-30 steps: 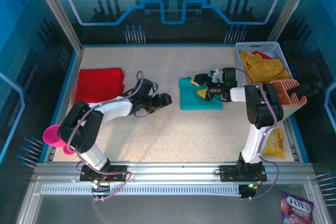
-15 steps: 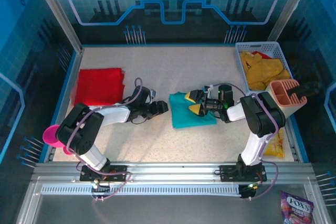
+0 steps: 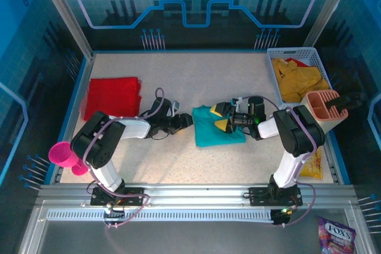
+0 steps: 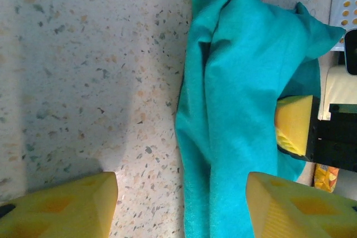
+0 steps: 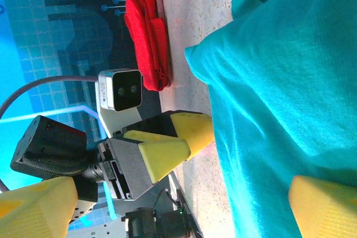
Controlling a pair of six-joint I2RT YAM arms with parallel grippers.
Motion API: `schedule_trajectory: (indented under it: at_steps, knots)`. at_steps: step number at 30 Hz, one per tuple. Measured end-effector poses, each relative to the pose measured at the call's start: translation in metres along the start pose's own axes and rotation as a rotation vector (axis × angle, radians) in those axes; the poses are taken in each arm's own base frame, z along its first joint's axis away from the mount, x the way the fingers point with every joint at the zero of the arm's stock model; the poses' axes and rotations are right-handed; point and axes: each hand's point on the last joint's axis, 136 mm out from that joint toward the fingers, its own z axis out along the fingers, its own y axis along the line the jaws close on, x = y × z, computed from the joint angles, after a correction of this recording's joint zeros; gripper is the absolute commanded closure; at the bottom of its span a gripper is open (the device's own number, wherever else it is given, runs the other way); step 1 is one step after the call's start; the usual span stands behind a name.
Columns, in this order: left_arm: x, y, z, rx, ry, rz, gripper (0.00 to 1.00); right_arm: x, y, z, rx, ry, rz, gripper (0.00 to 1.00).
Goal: Fold and stack the t-shirts
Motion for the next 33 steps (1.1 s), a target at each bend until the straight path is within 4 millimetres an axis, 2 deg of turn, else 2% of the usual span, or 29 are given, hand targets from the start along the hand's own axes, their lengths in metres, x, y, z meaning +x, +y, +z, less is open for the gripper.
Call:
schedule_trajectory:
  at_steps: [7, 11, 14, 33]
  knots:
    - [0.001, -0.005, 0.006, -0.029, 0.040, -0.009, 0.38, 0.002, -0.001, -0.003, 0.004, 0.003, 0.006, 0.02]
    - [0.020, -0.025, 0.021, -0.011, 0.116, 0.027, 0.38, 0.003, -0.001, -0.004, 0.004, 0.008, 0.012, 0.02]
    - [0.033, -0.031, 0.025, -0.004, 0.162, 0.033, 0.38, 0.003, -0.001, -0.004, 0.004, 0.008, 0.011, 0.02]
    - [0.029, -0.026, 0.034, -0.103, 0.191, -0.033, 0.40, 0.004, -0.002, -0.007, -0.022, 0.006, 0.009, 0.02]
